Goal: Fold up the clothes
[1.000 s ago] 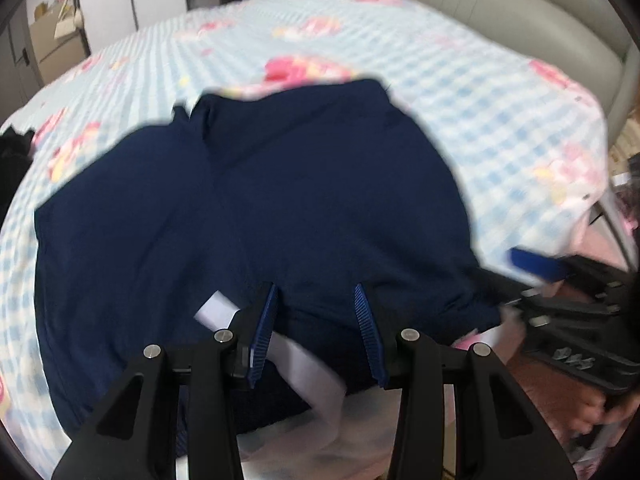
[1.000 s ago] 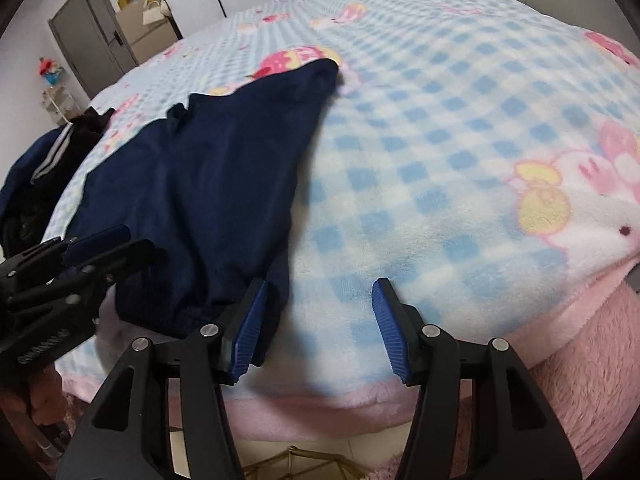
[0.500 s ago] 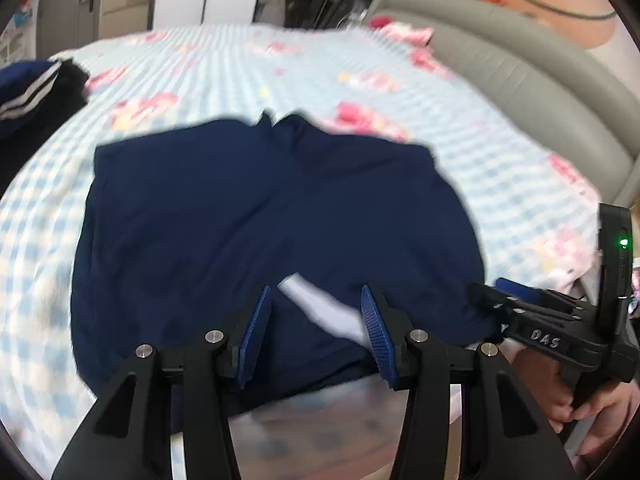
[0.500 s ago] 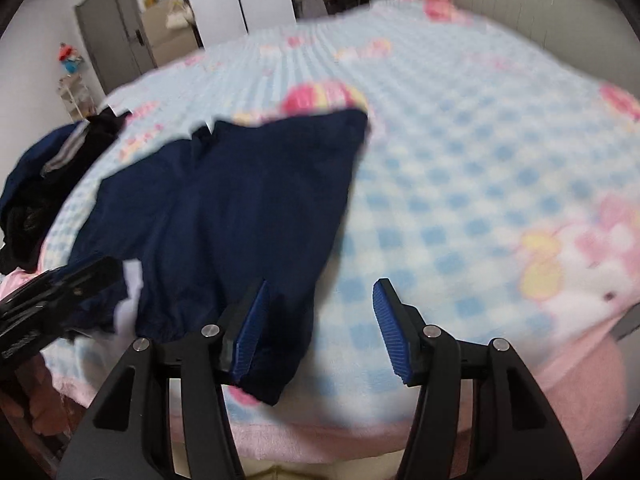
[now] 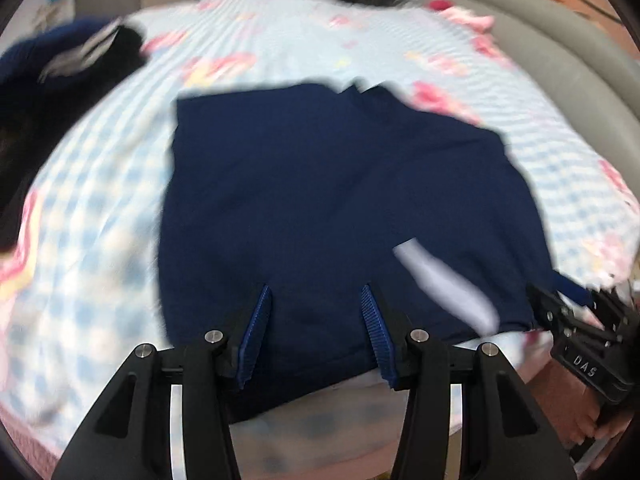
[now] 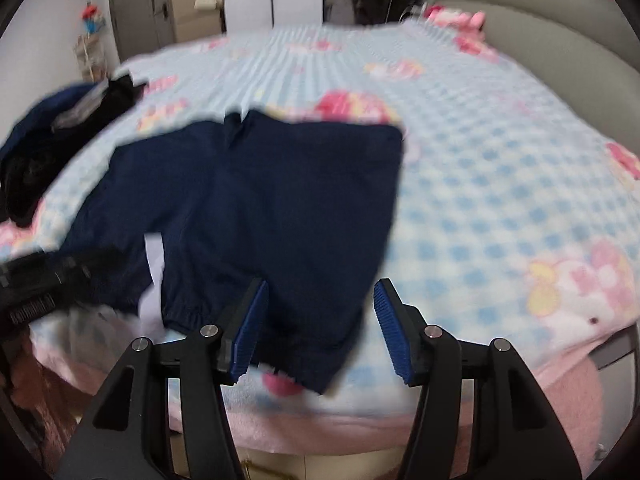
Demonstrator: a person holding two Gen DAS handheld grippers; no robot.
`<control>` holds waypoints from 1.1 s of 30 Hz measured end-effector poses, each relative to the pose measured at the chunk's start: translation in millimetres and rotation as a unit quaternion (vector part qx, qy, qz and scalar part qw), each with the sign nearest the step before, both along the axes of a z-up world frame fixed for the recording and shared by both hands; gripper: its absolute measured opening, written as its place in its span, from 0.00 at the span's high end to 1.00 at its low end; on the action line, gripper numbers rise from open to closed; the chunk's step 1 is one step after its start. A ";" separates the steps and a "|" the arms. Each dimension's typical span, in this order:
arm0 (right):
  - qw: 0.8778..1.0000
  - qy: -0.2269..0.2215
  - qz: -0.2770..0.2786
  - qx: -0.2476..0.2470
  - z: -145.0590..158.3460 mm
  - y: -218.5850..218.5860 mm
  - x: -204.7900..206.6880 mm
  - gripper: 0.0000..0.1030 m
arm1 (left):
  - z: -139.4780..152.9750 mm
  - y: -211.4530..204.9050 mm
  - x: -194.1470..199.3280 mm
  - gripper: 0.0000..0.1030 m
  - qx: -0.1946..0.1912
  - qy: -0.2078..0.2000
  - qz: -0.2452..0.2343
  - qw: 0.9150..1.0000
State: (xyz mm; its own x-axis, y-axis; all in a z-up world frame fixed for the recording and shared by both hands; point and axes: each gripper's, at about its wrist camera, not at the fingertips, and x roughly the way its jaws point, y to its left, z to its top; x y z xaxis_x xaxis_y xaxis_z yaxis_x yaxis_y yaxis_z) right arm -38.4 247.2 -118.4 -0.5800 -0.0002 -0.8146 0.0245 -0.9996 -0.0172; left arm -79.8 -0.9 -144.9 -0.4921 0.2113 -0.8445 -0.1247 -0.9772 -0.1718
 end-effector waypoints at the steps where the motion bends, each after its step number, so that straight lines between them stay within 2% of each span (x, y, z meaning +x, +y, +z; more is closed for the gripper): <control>1: 1.000 -0.020 -0.006 -0.003 -8.3 2.6 -0.3 0.45 | -0.4 -7.6 8.3 0.52 0.014 -0.008 -0.002 1.000; 2: 0.999 -0.039 -0.012 -0.007 -16.7 5.3 -0.6 0.45 | 0.3 -19.7 14.0 0.52 0.057 -0.005 -0.006 0.998; 4: 0.998 -0.036 -0.029 -0.032 -10.6 16.6 6.8 0.45 | 4.6 -42.8 23.9 0.51 0.127 0.004 -0.002 0.992; 7: 0.997 -0.005 -0.055 -0.052 8.0 28.8 14.3 0.45 | 17.2 -62.5 27.8 0.49 0.100 0.038 0.028 0.994; 9: 0.996 0.019 -0.068 -0.056 16.2 31.7 12.0 0.44 | 18.3 -61.9 20.4 0.49 0.026 0.053 0.034 0.998; 11: 0.997 0.019 -0.068 -0.043 13.6 30.1 2.2 0.44 | 11.0 -64.2 13.6 0.49 -0.028 0.031 0.034 0.999; 13: 0.998 -0.004 -0.067 -0.022 3.7 26.1 -9.5 0.44 | 2.3 -71.4 15.8 0.50 -0.040 0.009 0.037 0.998; 15: 0.997 -0.031 -0.073 -0.019 -6.1 27.1 -11.8 0.44 | 2.2 -81.4 25.4 0.50 -0.026 0.016 0.038 0.999; 17: 0.996 -0.032 -0.078 -0.022 -8.9 28.5 1.8 0.44 | 5.8 -85.2 30.1 0.49 -0.021 0.027 0.035 0.999; 19: 0.996 -0.029 -0.080 -0.029 -9.0 31.6 9.1 0.43 | 15.0 -90.6 30.3 0.49 0.007 0.042 0.042 0.998; 23: 0.995 -0.009 -0.082 -0.049 1.3 37.9 4.9 0.43 | 27.3 -108.5 2.9 0.49 0.056 0.053 0.057 0.995; 26: 0.997 0.000 -0.063 -0.044 9.0 33.0 -7.9 0.43 | 20.0 -97.2 -33.1 0.49 0.096 0.038 0.037 0.994; 28: 0.997 -0.001 -0.057 -0.043 12.6 28.9 -16.0 0.43 | 10.0 -84.1 -49.9 0.50 0.082 0.030 0.027 0.996; 31: 0.998 -0.005 -0.047 -0.032 10.3 23.7 -27.8 0.43 | -6.4 -77.1 -62.4 0.61 -0.007 -0.002 0.039 0.999; 33: 0.998 -0.016 -0.049 -0.022 4.6 24.6 -35.4 0.43 | -6.5 -85.6 -59.5 0.61 0.002 0.003 0.048 0.999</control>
State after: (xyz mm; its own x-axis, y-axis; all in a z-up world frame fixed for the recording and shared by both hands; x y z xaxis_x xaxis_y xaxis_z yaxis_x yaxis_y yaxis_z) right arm -73.8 271.8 -113.8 -0.5530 0.0189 -0.8329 -0.0742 -0.9969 0.0267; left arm -139.3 -86.6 -151.4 -0.5145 0.1666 -0.8411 -0.0319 -0.9840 -0.1754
